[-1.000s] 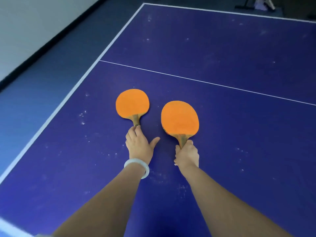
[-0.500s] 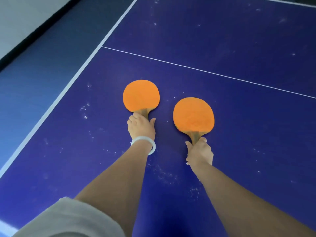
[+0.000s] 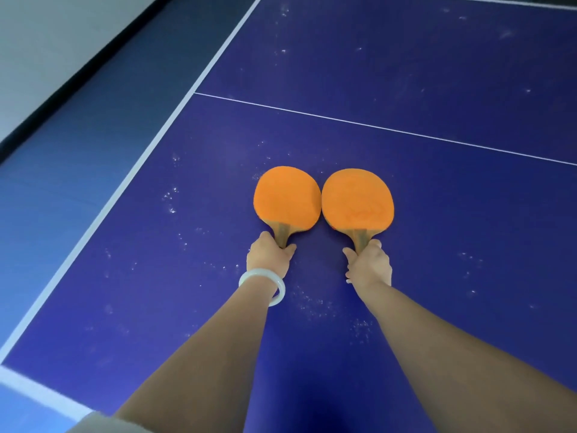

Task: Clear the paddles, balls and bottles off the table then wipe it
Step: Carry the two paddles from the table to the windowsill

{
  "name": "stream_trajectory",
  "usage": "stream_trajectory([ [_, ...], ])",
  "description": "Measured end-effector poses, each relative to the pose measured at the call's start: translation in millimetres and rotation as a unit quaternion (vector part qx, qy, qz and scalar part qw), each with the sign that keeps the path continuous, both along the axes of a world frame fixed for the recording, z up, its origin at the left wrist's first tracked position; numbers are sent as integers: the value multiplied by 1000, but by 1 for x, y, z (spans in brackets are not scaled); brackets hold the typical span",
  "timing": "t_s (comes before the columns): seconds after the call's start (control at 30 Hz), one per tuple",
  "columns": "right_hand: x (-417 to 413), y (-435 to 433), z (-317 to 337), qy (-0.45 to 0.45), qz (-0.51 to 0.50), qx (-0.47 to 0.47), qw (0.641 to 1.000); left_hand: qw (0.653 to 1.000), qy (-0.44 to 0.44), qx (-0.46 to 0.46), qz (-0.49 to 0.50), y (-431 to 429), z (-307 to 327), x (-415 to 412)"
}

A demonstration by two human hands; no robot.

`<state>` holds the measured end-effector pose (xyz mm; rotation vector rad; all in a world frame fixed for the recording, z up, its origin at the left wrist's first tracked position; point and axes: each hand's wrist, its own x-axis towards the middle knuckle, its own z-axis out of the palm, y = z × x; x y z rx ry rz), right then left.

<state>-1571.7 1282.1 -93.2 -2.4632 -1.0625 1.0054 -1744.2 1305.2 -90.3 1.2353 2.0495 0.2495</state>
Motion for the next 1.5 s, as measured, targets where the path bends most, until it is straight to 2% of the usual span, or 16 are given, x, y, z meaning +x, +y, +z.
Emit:
stream_trajectory([
  [0.1, -1, -19, 8, 25, -4, 22, 999, 997, -80, -1, 3, -26, 2, -2],
  [0.17, -1, -38, 10, 31, 12, 28, 999, 995, -103, 3, -13, -46, 2, 1],
  [0.3, 6, -87, 14, 31, 25, 23, 999, 994, -109, 22, -24, -89, 6, 12],
  [0.5, 28, -140, 24, 20, -8, 21, 1000, 992, -117, 22, -37, -129, 17, 25],
  [0.83, 34, -207, 52, 15, -152, 54, 987, 963, -155, 11, -221, -141, 33, 37],
  [1.0, 13, -264, 57, -3, -262, 59, 963, 927, -155, -1, -341, -157, 41, 48],
  [1.17, -9, -341, 58, -13, -376, 52, 925, 871, -146, -10, -469, -203, 48, 66],
  [1.33, -32, -433, 60, -26, -493, 63, 868, 805, -153, -32, -572, -274, 52, 85],
  [1.5, -72, -541, 67, -56, -592, 61, 802, 717, -162, -61, -675, -368, 56, 91],
])
